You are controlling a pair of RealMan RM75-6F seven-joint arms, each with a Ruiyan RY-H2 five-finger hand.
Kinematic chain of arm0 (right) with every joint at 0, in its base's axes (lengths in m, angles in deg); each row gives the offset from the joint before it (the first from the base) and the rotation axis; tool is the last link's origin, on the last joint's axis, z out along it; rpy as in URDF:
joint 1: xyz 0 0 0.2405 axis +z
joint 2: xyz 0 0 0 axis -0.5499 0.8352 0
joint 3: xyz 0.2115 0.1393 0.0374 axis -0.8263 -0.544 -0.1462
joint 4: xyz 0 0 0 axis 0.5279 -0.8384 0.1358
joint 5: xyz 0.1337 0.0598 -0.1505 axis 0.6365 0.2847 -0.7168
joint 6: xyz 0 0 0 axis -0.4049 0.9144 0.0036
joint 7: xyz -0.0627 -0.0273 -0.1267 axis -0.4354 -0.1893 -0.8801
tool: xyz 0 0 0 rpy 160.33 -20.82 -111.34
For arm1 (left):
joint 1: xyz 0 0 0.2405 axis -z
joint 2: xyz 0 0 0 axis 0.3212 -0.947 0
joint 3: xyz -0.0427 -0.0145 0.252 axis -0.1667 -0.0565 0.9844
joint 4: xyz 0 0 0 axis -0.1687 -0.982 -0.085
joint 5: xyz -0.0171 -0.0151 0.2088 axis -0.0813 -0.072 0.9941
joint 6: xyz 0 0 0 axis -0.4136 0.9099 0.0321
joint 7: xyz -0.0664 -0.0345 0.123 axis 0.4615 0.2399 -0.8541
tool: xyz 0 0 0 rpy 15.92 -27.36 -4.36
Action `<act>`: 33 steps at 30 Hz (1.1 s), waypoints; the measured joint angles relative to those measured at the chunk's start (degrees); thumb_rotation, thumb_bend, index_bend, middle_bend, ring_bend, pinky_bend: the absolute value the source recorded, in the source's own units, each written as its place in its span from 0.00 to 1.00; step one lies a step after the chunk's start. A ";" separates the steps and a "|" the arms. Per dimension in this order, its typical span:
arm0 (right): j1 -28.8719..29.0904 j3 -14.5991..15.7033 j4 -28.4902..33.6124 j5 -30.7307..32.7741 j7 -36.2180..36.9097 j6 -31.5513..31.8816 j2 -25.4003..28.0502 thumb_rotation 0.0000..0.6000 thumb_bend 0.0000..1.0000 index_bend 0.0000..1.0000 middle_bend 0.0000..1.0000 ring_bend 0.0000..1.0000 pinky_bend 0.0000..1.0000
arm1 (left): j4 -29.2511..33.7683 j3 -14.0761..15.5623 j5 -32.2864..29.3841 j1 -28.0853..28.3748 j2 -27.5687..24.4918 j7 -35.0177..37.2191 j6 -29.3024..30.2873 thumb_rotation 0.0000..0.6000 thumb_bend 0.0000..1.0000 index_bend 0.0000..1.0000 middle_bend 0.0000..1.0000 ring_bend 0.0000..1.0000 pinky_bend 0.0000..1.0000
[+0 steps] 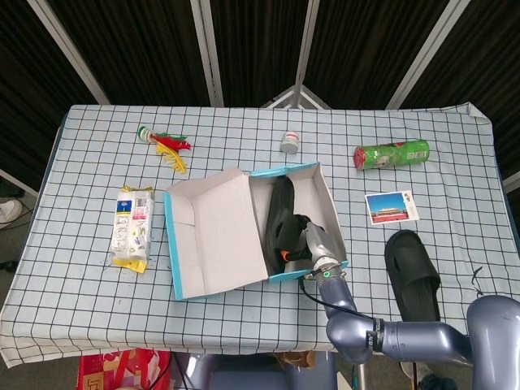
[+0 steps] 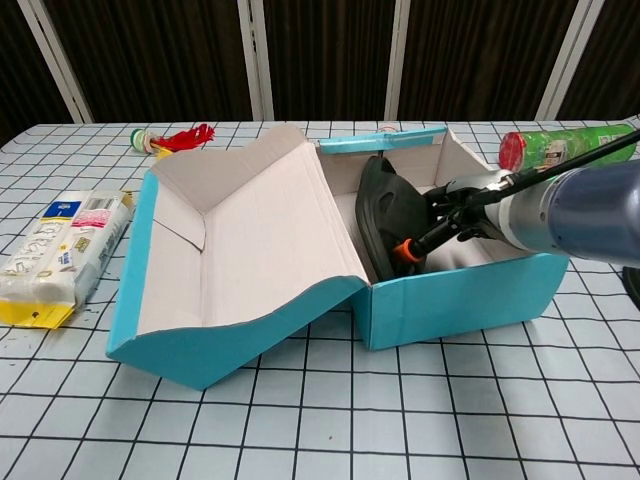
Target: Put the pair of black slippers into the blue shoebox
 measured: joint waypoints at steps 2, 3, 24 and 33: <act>0.03 -0.41 -0.09 0.08 -0.37 1.25 -0.64 1.00 0.33 0.16 0.10 0.12 0.01 | 0.04 0.01 -0.01 -0.01 -0.02 0.00 0.01 1.00 0.39 0.10 0.01 0.05 0.10; 0.03 -0.70 -0.08 0.13 -0.79 1.96 -0.98 1.00 0.33 0.16 0.10 0.12 0.01 | 0.06 0.01 -0.02 -0.03 -0.03 0.01 0.02 1.00 0.39 0.10 0.01 0.05 0.10; -0.79 0.58 4.21 0.46 -7.48 -8.04 3.98 1.00 0.02 0.03 0.03 0.05 0.01 | 0.15 -0.02 -0.03 -0.08 -0.04 -0.19 0.19 1.00 0.38 0.10 0.01 0.05 0.10; -0.43 0.19 6.35 0.63 -7.29 -8.21 6.59 1.00 0.02 0.03 0.03 0.05 0.01 | 0.26 0.02 0.01 0.03 0.09 -0.61 0.13 1.00 0.39 0.10 0.01 0.05 0.10</act>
